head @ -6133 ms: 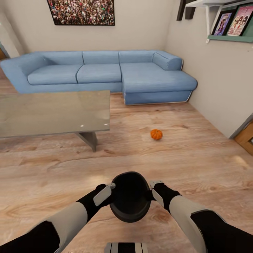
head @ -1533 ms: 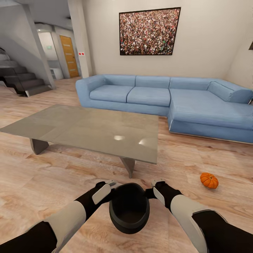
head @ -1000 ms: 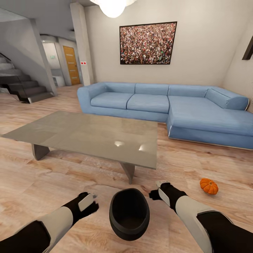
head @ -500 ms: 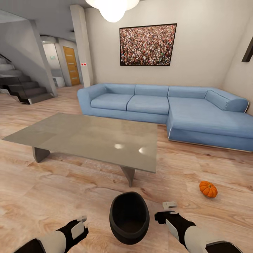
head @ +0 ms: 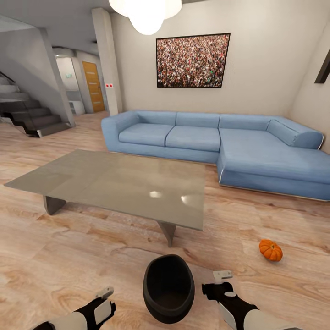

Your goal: Place each of the two pumpkins and all three candles from the living room inside a cabinet in the living room (use any cabinet), then make sure every cabinet is closed, and position the cauldron so it is next to a table in the living room.

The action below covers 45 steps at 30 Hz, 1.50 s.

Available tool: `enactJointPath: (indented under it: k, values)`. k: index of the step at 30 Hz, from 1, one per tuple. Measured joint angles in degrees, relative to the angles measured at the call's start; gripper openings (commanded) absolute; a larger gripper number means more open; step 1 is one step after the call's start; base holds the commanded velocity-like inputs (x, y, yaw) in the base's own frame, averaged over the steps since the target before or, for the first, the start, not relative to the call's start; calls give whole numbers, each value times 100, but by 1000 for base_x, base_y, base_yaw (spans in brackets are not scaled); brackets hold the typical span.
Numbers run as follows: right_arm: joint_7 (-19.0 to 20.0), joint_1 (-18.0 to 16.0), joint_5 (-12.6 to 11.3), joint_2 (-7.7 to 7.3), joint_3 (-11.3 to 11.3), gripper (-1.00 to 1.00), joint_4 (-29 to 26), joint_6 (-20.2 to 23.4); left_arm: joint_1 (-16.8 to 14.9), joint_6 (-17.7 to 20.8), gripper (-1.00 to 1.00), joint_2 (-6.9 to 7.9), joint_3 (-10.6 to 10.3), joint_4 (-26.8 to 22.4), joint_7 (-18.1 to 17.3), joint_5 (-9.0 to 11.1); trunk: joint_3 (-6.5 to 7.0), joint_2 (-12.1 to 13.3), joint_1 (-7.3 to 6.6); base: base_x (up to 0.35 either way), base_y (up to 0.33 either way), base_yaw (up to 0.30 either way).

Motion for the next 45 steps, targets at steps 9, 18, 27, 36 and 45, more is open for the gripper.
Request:
enactJointPath:
  k: [9,18,27,36,45]
  values:
    - [1,437,-23,-37,-2,100,27,-896,385,-120,100,-68,-17,-2,2,0,162,361,-198,0,0,0]
    - [-20,454,-29,-55,-3,100,29,-911,465,-140,100,-53,-25,-5,2,-6,198,443,-242,0,0,129]
    - [-6,457,-31,-54,-4,100,181,-879,531,-142,100,-66,-20,-1,2,2,198,443,-242,0,0,284]
    - [-45,1031,-41,-109,-4,100,519,-915,850,-148,100,-76,-17,-7,-7,3,270,603,-330,0,0,288]
    - [-76,1267,-91,-298,-12,100,540,-911,878,-151,100,-67,-18,-9,-7,3,270,603,-330,0,0,287]
